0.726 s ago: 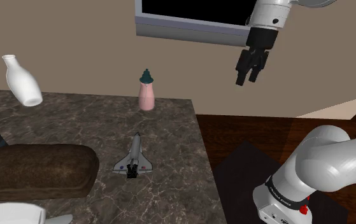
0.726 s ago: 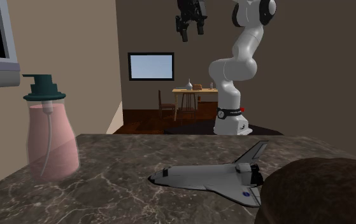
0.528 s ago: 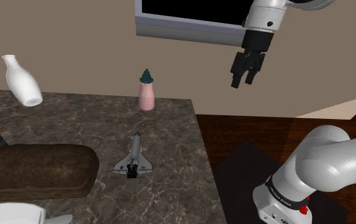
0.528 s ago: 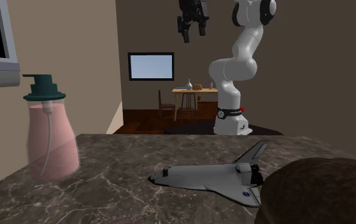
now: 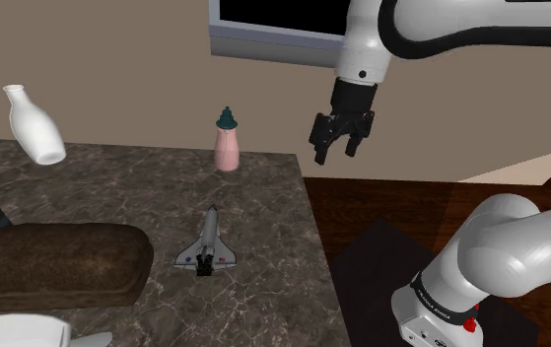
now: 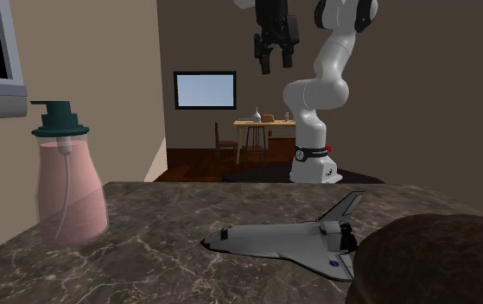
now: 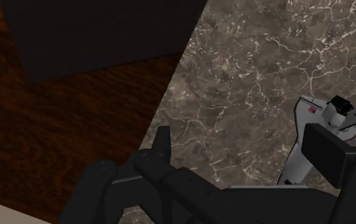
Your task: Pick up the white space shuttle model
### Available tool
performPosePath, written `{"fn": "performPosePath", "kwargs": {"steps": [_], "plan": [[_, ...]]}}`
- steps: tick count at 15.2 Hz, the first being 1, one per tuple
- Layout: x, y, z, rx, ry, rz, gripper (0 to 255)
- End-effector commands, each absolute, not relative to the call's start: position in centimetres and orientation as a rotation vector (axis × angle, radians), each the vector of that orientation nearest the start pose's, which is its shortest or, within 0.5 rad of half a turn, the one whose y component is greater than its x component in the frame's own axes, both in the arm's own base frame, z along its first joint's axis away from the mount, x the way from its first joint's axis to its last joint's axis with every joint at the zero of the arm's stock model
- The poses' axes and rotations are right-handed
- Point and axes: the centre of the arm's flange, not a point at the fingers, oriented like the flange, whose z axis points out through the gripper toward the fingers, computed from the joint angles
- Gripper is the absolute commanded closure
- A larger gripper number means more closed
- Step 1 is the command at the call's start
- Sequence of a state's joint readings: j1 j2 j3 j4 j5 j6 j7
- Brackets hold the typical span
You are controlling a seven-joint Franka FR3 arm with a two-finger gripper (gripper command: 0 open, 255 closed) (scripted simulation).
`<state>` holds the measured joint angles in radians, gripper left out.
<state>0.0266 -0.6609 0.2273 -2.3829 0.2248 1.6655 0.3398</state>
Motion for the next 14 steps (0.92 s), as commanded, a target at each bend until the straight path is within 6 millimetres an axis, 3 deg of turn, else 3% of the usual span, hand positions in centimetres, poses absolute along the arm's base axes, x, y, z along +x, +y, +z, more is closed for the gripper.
{"fn": "performPosePath", "kwargs": {"steps": [1, 14], "plan": [[33.7, 14.2, 52.2, -3.072, 0.314, 0.121, 0], [40.8, 26.9, 42.0, -3.103, 0.669, 0.051, 0]]}}
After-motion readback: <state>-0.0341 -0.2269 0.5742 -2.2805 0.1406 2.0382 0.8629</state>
